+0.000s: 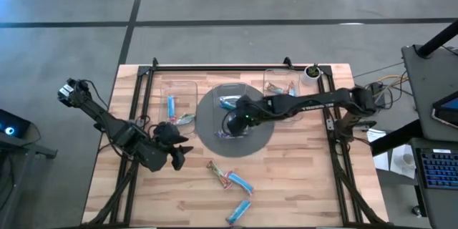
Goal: Pick and place Granola Bars by type
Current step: Put the red granola bar into the left transparent bin
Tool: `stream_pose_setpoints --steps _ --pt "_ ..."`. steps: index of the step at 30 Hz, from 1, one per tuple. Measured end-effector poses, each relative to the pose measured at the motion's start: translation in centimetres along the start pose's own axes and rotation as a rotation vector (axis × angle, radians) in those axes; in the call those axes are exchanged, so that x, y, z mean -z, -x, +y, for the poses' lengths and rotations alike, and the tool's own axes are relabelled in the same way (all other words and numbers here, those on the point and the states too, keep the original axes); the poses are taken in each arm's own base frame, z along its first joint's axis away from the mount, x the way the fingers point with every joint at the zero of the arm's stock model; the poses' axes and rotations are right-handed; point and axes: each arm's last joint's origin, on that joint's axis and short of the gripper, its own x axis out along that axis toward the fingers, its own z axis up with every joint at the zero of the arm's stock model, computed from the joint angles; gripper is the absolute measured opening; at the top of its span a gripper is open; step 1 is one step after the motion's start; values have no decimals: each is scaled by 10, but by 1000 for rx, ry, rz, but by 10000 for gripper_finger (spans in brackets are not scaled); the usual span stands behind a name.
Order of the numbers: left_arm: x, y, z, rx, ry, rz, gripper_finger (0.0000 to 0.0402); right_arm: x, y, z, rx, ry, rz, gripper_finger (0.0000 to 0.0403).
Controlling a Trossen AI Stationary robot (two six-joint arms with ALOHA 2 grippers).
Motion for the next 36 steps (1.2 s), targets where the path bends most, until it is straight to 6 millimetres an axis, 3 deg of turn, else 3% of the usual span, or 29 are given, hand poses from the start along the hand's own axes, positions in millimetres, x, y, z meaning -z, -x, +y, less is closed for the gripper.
stream_pose_setpoints --steps 4,9,14,17,25,30,36 --pt "6 -6 2 17 -44 24 181 25 24 28 -72 169 -22 222" --pt "22 -24 -6 199 -318 47 181 67 46 56 -165 289 18 240" --pt "38 -49 -17 318 -573 -14 181 104 57 71 -189 217 59 241" --pt "50 -68 -19 325 -683 52 181 122 63 76 -165 176 42 240" --pt "76 -106 -21 279 -820 191 181 154 77 75 -84 80 49 255" --pt "72 -115 -35 232 -940 134 181 163 79 73 -58 72 64 260" --pt "62 -121 -45 291 -1051 127 181 163 78 71 -42 96 21 260"
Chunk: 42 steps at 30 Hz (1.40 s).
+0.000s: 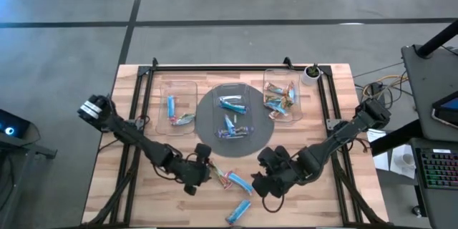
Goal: Pick and place Granola Bars by type
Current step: Put the red granola bar into the left transparent bin
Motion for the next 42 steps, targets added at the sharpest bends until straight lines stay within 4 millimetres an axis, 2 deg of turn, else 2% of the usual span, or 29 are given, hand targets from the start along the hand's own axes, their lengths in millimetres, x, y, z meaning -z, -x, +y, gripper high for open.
stream_pose_setpoints --steps 4,13,19,28,34,42 --pt "4 -9 11 112 -6 23 181 0 0 -1 6 17 -7 261" --pt "9 -19 35 117 14 47 181 0 0 -3 25 33 1 258" --pt "14 -26 36 169 -28 64 181 1 -1 -4 32 40 5 258" --pt "26 -51 32 181 -33 145 181 5 -4 -9 65 38 20 258" --pt "25 -53 31 179 19 164 179 6 -5 -10 69 40 29 258" --pt "25 -47 32 185 43 208 129 9 -7 -13 80 50 35 258"
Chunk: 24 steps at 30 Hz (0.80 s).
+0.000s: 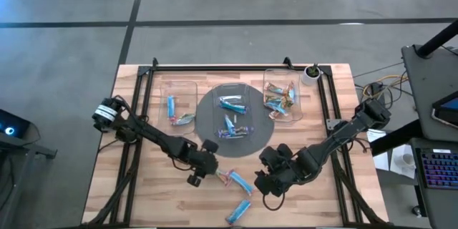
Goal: Pick and place Granola Bars by type
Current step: Put the red granola bar into the left transparent bin
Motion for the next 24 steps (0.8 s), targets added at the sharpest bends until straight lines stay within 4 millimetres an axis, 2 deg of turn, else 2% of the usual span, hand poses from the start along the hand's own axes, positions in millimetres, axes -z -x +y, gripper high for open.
stream_pose_setpoints --steps 4,7,12,15,20,24 --pt "4 10 -1 3 81 91 106 0 0 0 0 0 0 258" --pt "3 28 -4 0 176 122 96 0 0 0 1 -3 -2 254" --pt "-4 80 -12 -23 329 19 83 0 0 0 1 -6 -9 243" --pt "-4 123 -8 -139 484 -96 77 -1 0 0 2 -13 -23 237" --pt "31 184 13 -521 850 -206 74 -3 1 -1 13 -47 -71 233" --pt "71 218 28 -739 1172 -226 73 -7 0 -2 20 -64 -93 233"
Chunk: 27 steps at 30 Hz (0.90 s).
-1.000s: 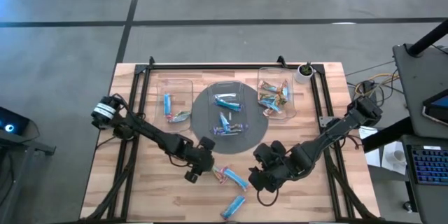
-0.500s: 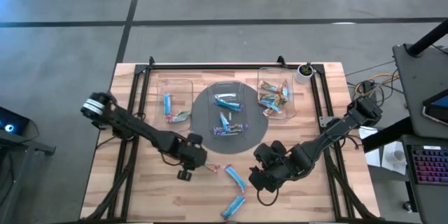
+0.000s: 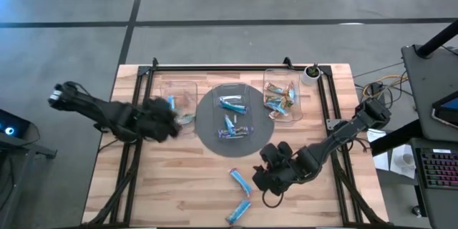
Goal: Pick and place Granola Bars by type
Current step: Put the red granola bar into the left transparent bin
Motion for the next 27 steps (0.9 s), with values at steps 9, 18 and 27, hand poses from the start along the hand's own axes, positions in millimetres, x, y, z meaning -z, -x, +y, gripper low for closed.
stream_pose_setpoints --steps 9,18,27 --pt "16 -16 43 -101 209 29 73 -5 -2 -1 1 -20 -8 233" --pt "63 -65 45 -115 256 62 74 -6 -3 1 -21 -38 -12 233" --pt "62 -69 37 -13 192 29 130 -5 -2 6 -77 -52 50 233"
